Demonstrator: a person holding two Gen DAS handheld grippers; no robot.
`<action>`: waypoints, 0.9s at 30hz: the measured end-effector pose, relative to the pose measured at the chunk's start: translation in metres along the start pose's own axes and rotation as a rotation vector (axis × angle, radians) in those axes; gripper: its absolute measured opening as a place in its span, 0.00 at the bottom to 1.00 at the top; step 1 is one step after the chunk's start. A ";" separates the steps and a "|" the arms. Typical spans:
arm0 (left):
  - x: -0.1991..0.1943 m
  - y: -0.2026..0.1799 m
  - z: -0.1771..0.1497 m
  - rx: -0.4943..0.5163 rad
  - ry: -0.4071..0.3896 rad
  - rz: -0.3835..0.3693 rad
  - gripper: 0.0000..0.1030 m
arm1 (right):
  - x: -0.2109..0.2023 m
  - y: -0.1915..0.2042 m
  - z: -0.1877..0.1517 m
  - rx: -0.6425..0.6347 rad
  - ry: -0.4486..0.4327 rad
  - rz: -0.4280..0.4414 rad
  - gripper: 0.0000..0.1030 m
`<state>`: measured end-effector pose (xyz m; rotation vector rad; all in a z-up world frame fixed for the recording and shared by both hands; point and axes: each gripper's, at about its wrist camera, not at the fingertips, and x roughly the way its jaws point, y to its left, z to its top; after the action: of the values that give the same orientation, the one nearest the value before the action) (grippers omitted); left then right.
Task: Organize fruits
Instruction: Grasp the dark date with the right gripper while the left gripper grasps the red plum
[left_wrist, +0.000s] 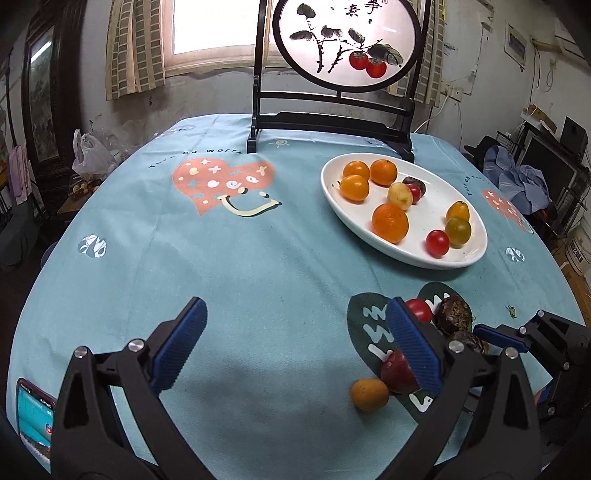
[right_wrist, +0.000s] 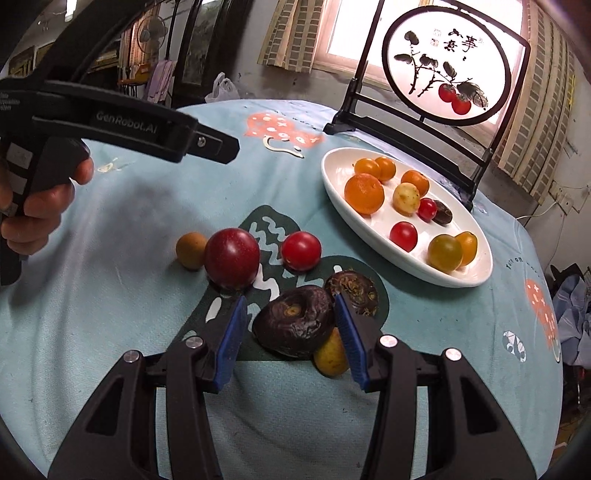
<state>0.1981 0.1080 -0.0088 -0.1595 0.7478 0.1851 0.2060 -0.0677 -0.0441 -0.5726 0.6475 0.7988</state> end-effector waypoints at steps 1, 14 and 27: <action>0.000 0.000 0.000 0.001 0.000 0.004 0.96 | 0.004 0.002 0.000 -0.007 0.020 -0.008 0.49; -0.001 -0.004 -0.002 0.009 -0.006 -0.040 0.96 | -0.024 -0.030 0.006 0.192 -0.114 0.056 0.43; 0.001 -0.081 -0.044 0.392 0.109 -0.253 0.61 | -0.027 -0.076 -0.003 0.458 -0.125 0.084 0.43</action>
<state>0.1883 0.0204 -0.0350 0.1098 0.8501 -0.2127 0.2514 -0.1255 -0.0100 -0.0781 0.7140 0.7274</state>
